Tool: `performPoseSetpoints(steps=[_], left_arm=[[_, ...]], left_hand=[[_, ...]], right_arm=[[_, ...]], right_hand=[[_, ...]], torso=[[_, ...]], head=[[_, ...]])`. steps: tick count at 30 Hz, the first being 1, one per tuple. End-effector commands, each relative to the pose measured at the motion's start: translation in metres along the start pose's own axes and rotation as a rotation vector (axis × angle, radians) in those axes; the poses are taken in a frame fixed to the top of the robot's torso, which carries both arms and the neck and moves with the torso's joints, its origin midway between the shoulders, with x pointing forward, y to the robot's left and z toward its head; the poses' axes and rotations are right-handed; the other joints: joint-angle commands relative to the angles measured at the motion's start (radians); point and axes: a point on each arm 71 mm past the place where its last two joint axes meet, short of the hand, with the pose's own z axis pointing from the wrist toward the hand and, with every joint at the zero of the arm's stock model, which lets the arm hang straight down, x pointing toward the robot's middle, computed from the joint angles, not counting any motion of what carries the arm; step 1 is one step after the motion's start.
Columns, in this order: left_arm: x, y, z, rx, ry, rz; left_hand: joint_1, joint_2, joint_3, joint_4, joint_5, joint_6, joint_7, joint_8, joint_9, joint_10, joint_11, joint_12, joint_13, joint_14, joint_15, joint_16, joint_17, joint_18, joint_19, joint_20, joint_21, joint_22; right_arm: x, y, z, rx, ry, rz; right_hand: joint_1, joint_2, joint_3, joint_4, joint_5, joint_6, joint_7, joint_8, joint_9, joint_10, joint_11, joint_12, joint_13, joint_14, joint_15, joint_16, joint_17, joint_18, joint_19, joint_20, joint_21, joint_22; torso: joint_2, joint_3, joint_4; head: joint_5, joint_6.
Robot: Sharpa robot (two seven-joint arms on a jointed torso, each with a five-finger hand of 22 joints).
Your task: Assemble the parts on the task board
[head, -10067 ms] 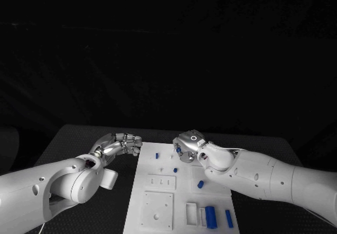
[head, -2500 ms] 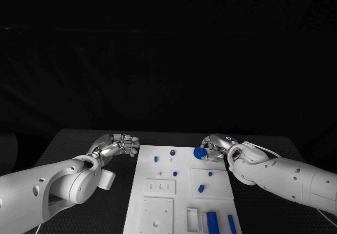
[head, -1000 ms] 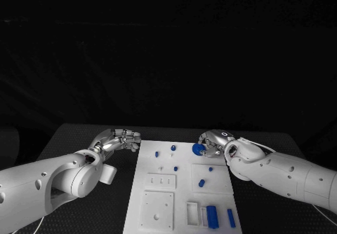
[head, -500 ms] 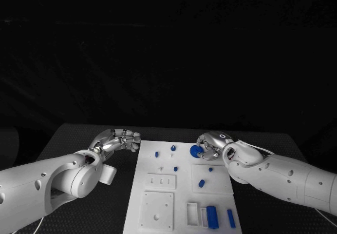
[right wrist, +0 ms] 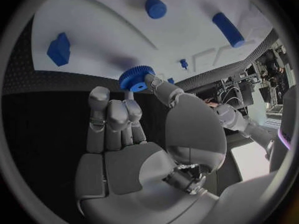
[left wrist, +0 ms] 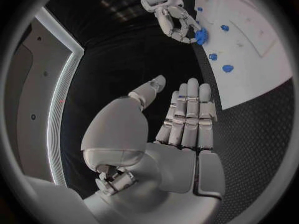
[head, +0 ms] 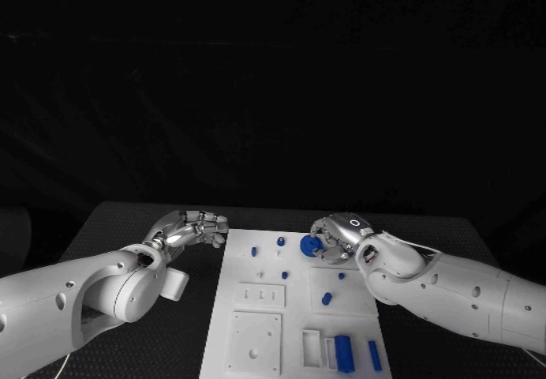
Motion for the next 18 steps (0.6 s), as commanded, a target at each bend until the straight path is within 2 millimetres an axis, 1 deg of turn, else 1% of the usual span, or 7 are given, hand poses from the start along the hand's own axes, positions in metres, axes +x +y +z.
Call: performPoseSetpoints(steps=[1,5,7,9,14,18], left_arm=[[0.002,-0.001,-0.001,0.007,0.014,-0.001],[0.002,-0.001,0.0,0.007,0.013,-0.001],[0.002,-0.001,0.0,0.007,0.013,-0.001],[0.002,-0.001,-0.001,0.007,0.013,-0.001],[0.003,-0.001,0.0,0.007,0.015,-0.001],[0.003,-0.001,0.0,0.008,0.017,-0.002]], left_hand=[[-0.007,-0.001,0.001,-0.007,-0.002,-0.002,0.0,-0.004,0.001,-0.003,0.002,-0.004,-0.002,0.001,0.005,-0.004,0.002,0.012,-0.007,-0.003,0.003,0.021],[-0.008,-0.001,0.001,-0.007,-0.002,-0.002,0.001,-0.004,0.001,-0.003,0.002,-0.005,-0.002,0.001,0.005,-0.004,0.002,0.012,-0.007,-0.003,0.003,0.021],[-0.008,-0.001,0.001,-0.007,-0.002,-0.002,0.001,-0.005,0.001,-0.003,0.002,-0.005,-0.001,0.001,0.005,-0.004,0.002,0.012,-0.007,-0.003,0.003,0.021],[-0.008,-0.001,0.001,-0.006,-0.002,-0.002,0.001,-0.005,0.001,-0.003,0.002,-0.005,-0.001,0.001,0.005,-0.005,0.003,0.012,-0.007,-0.003,0.003,0.021],[-0.008,0.0,0.001,-0.006,-0.001,-0.002,0.001,-0.005,0.001,-0.003,0.002,-0.005,-0.001,0.002,0.005,-0.005,0.003,0.012,-0.007,-0.003,0.003,0.021],[-0.008,0.0,0.001,-0.006,-0.001,-0.002,0.001,-0.005,0.002,-0.003,0.002,-0.005,-0.001,0.002,0.005,-0.005,0.003,0.012,-0.007,-0.003,0.003,0.021]], right_arm=[[-0.004,0.012,0.001,-0.046,-0.056,-0.065],[-0.007,0.023,0.001,-0.079,-0.085,-0.088],[-0.007,0.029,0.001,-0.092,-0.089,-0.091],[-0.007,0.035,0.003,-0.106,-0.091,-0.095],[-0.004,0.046,0.008,-0.119,-0.086,-0.091],[-0.002,0.051,0.011,-0.122,-0.084,-0.091]], right_hand=[[0.001,-0.016,0.01,0.007,-0.012,0.108,0.009,-0.003,0.003,0.007,-0.001,0.001,0.0,0.001,-0.006,-0.006,0.002,0.045,0.0,-0.004,0.007,0.018],[0.001,-0.02,0.014,0.01,-0.014,0.109,0.009,-0.003,0.003,0.008,-0.001,0.0,0.0,0.002,-0.006,-0.007,0.003,0.045,0.0,-0.004,0.008,0.018],[0.003,-0.024,0.017,0.013,-0.015,0.109,0.009,-0.004,0.004,0.008,-0.001,-0.001,0.0,0.002,-0.006,-0.007,0.003,0.045,0.0,-0.004,0.008,0.018],[0.005,-0.03,0.022,0.017,-0.018,0.11,0.009,-0.004,0.004,0.009,-0.001,-0.002,0.0,0.003,-0.006,-0.008,0.004,0.045,0.0,-0.004,0.008,0.018],[0.006,-0.032,0.025,0.019,-0.019,0.111,0.008,-0.004,0.004,0.01,-0.001,-0.003,0.0,0.003,-0.006,-0.008,0.004,0.045,0.0,-0.004,0.009,0.018],[0.006,-0.033,0.026,0.02,-0.019,0.111,0.009,-0.005,0.004,0.009,-0.001,-0.004,-0.002,0.003,-0.006,-0.009,0.005,0.045,0.0,-0.003,0.009,0.018]], torso=[[0.001,0.0001,-0.0001],[0.002,0.0004,-0.0001],[0.001,0.0006,0.001],[0.0,0.0001,0.0018],[0.001,-0.0006,0.002],[0.001,-0.0015,0.0042]], head=[[0.002,-0.001],[0.003,-0.002],[0.004,-0.002],[0.005,-0.002],[0.007,-0.003],[0.003,-0.005]])
